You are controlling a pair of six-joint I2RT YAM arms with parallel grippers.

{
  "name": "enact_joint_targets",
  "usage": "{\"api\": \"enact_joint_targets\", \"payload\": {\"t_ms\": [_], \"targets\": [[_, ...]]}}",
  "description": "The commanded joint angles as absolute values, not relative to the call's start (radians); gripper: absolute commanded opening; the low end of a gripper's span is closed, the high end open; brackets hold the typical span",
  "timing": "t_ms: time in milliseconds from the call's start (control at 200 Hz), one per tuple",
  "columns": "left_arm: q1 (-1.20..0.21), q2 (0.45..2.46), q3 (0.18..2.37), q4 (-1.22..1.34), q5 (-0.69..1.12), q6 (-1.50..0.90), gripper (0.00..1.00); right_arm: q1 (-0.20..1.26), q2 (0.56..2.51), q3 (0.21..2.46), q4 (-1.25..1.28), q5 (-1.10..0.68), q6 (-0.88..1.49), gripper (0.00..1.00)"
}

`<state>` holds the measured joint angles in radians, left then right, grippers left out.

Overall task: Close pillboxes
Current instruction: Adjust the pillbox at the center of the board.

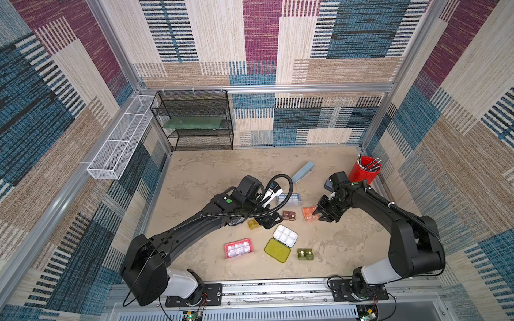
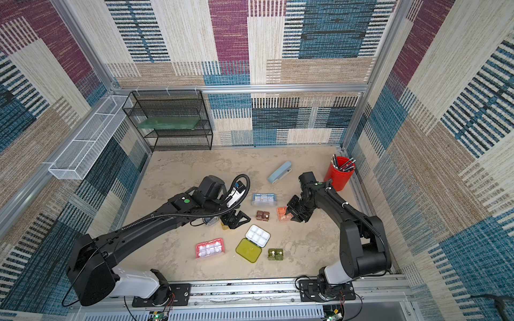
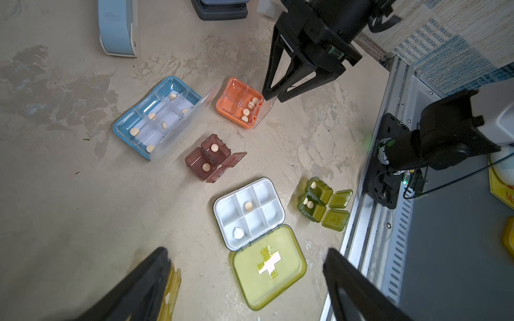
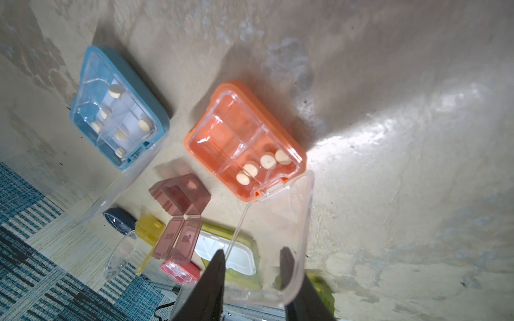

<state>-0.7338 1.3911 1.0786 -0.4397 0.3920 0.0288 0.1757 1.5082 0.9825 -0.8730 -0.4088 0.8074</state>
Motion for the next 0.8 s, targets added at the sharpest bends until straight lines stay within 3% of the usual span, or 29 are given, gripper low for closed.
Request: {"api": "enact_joint_targets", "payload": {"t_ms": [0, 796], "targets": [[-0.733, 1.376, 1.069, -0.435, 0.377, 0.065, 0.90, 0.180, 1.517, 0.973, -0.862, -0.397, 0.798, 0.36], [-0.733, 1.361, 1.049, -0.435, 0.377, 0.058, 0.89, 0.185, 1.497, 0.965, -0.903, -0.301, 0.758, 0.15]]}}
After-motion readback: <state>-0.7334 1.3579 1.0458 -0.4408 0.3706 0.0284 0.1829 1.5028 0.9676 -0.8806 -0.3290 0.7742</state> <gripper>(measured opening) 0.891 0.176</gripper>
